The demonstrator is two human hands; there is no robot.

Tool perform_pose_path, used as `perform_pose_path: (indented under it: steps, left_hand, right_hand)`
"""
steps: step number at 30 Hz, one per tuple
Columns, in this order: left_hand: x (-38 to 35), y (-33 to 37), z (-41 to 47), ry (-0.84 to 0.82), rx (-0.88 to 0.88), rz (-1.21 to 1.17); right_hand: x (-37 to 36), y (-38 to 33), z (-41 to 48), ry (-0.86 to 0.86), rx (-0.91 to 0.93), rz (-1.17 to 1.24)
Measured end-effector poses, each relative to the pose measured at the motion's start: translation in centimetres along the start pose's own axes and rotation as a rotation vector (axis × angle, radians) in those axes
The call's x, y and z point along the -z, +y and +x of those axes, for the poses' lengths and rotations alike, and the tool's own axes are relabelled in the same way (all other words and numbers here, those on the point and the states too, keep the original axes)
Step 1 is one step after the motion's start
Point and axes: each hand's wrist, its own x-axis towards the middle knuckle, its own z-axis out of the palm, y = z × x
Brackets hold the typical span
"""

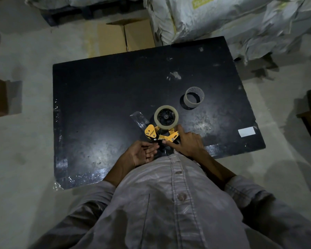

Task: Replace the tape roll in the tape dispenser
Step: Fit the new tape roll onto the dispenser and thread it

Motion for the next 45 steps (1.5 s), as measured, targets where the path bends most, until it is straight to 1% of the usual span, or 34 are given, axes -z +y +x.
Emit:
perform_pose_path:
  steps: [3,5,8,11,12,15,18,21,23,25,29,32,35,37,41,45]
  left_hand:
    - [-0.1,0.2,0.2,0.039,-0.014,-0.011]
    - [-0.1,0.3,0.4,0.066,-0.029,-0.028]
    - [-0.2,0.5,0.6,0.083,-0.049,-0.041]
    - [-0.2,0.6,0.7,0.080,-0.070,-0.124]
    - [-0.2,0.6,0.8,0.075,-0.077,-0.165]
    - [0.0,0.6,1.4,0.082,-0.104,-0.233]
    - [0.0,0.7,1.6,0.125,-0.129,-0.256]
    - [0.0,0.8,1.6,0.145,-0.140,-0.269]
    - [0.0,0.8,1.5,0.149,-0.134,-0.276]
    - [-0.1,0.8,1.4,0.151,-0.134,-0.281]
    - [-0.5,0.9,0.8,0.152,-0.142,-0.292]
    - [-0.8,0.9,0.6,0.176,-0.158,-0.280]
    - [-0.8,1.2,0.8,0.210,-0.186,-0.283]
    - [-0.7,1.5,1.1,0.235,-0.214,-0.266]
    - [-0.7,1.8,1.5,0.316,-0.301,-0.236]
    - [-1.0,2.0,1.1,0.347,-0.382,-0.253]
  right_hand:
    - [0.0,0.2,0.1,-0.029,-0.003,0.062]
    - [-0.1,0.4,0.1,-0.097,-0.036,0.269]
    - [-0.7,0.6,0.1,-0.166,-0.181,0.675]
    - [-1.8,0.9,0.0,-0.281,-0.324,0.908]
    - [-1.4,0.6,-0.2,-0.296,-0.355,0.976]
    - [0.0,-0.2,-0.1,-0.377,-0.341,1.188]
    - [0.9,0.1,0.2,-0.437,-0.403,1.360]
    - [1.5,0.0,0.9,-0.441,-0.477,1.299]
    - [1.6,0.0,1.3,-0.457,-0.486,1.290]
    - [1.4,0.1,1.5,-0.517,-0.477,1.346]
    - [0.8,0.2,1.4,-0.653,-0.523,1.467]
    - [0.0,-0.3,1.1,-0.732,-0.490,1.592]
    - [-0.4,-0.9,1.0,-0.683,-0.502,1.666]
    - [-0.7,-1.2,1.2,-0.685,-0.512,1.717]
    - [-0.8,-2.2,1.3,-0.660,-0.546,1.712]
    - [-0.1,-2.6,1.1,-0.619,-0.574,1.654]
